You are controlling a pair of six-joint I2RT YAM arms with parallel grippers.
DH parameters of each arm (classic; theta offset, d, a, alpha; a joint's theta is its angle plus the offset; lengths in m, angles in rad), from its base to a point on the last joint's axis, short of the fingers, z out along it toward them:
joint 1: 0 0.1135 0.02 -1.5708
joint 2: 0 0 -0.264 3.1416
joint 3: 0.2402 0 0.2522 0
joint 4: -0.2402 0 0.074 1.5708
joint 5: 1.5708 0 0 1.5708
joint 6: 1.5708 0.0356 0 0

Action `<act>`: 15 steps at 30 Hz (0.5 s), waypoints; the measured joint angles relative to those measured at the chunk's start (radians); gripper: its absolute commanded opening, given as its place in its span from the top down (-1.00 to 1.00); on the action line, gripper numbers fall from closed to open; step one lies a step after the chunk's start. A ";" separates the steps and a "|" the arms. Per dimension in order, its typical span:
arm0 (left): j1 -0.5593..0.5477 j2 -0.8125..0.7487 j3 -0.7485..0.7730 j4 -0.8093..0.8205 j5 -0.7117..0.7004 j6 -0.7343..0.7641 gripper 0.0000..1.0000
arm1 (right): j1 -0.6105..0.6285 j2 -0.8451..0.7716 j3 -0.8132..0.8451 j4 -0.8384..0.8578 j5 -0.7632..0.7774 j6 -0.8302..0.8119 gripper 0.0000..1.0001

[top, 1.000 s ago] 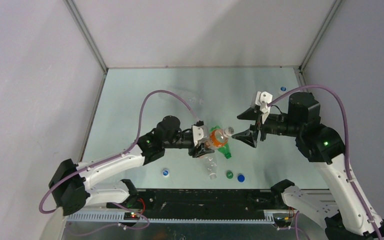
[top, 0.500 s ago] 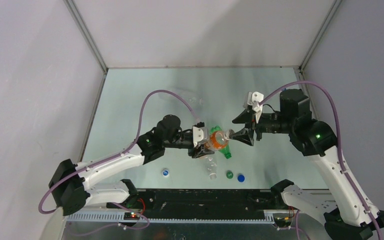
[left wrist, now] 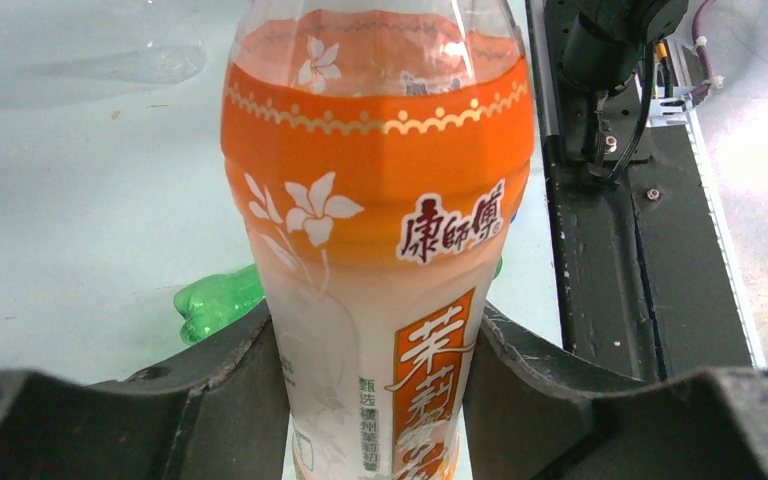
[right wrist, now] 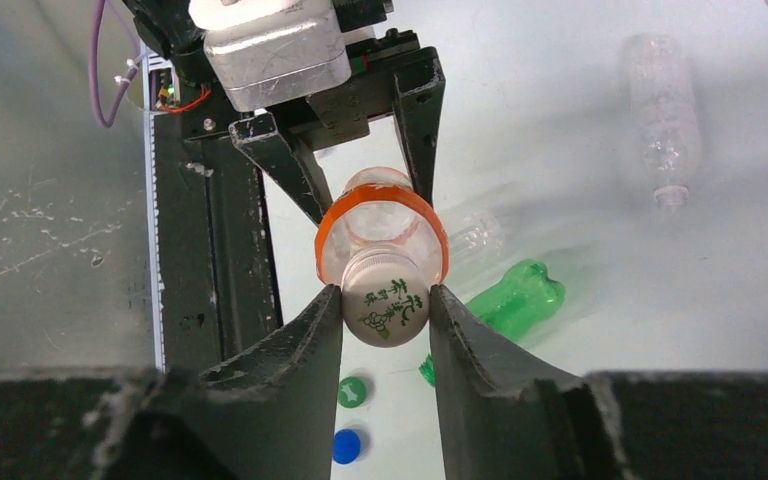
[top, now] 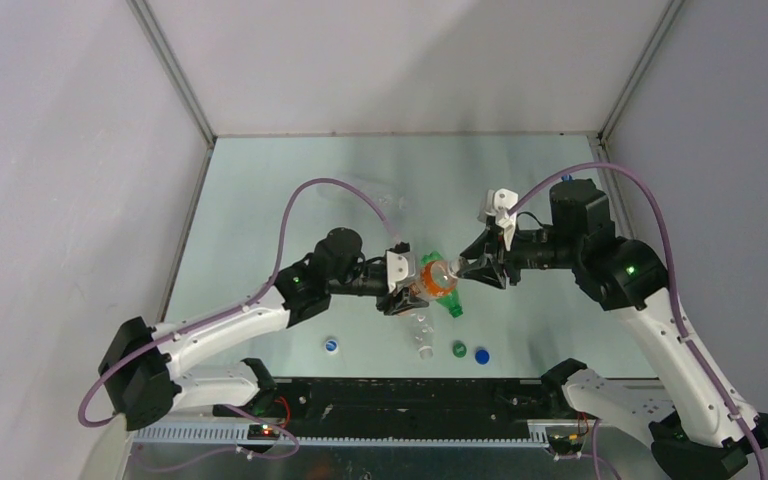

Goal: Screw on the bottle caps

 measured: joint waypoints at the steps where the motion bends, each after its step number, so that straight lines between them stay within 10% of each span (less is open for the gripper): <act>1: 0.001 0.003 0.005 -0.006 -0.001 0.000 0.49 | 0.002 0.002 0.000 -0.002 0.003 -0.001 0.37; 15: 0.005 0.032 0.030 -0.036 0.005 -0.082 0.51 | 0.007 0.014 0.002 -0.010 0.046 -0.026 0.50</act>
